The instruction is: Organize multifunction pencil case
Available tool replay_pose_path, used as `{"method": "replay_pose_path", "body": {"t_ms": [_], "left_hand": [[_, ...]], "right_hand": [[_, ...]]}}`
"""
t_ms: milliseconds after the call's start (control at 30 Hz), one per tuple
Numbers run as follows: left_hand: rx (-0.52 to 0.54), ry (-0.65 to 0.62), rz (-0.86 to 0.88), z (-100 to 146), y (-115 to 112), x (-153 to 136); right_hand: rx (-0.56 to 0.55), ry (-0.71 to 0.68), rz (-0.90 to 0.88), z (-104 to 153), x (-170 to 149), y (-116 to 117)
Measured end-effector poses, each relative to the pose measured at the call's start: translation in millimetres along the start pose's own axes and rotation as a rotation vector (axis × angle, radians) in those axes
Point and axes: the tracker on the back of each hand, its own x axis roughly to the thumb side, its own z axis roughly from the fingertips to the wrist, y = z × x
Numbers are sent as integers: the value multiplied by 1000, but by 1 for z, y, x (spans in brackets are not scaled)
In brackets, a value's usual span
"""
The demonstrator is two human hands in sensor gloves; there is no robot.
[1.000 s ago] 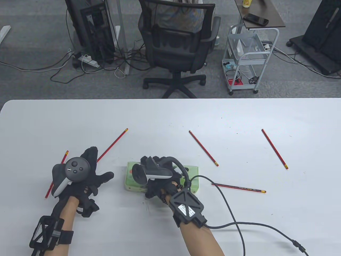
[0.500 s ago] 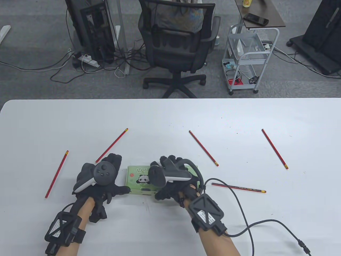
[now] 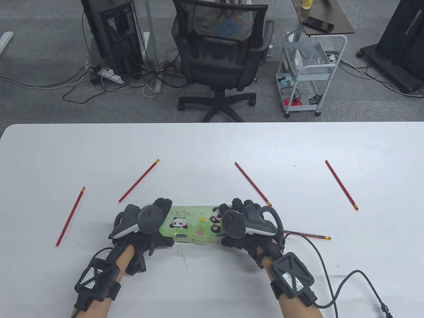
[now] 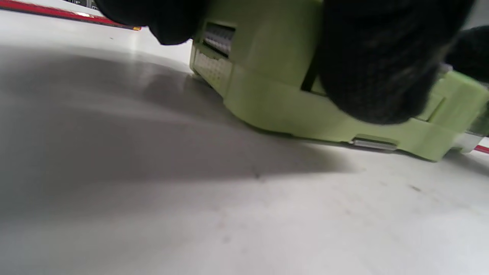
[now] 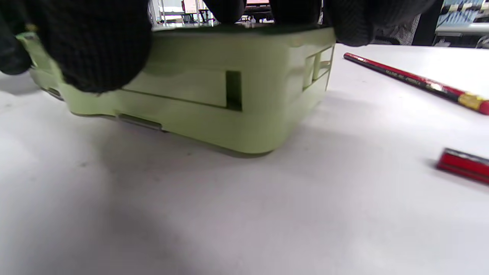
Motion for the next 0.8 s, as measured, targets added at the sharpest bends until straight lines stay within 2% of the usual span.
{"method": "replay_pose_path", "body": {"t_ms": [67, 300, 500, 667, 800], "left_hand": [[-1, 2, -2, 0, 0, 0], [1, 5, 8, 3, 3, -6], [0, 7, 1, 3, 4, -6], [-33, 13, -14, 3, 5, -6], [-74, 9, 106, 7, 13, -12]], "right_hand": [[-50, 12, 21, -1, 2, 0], [-106, 18, -26, 1, 3, 0], [-74, 20, -90, 0, -2, -4], [-41, 31, -269, 1, -14, -9], [-46, 29, -345, 1, -22, -13]]}}
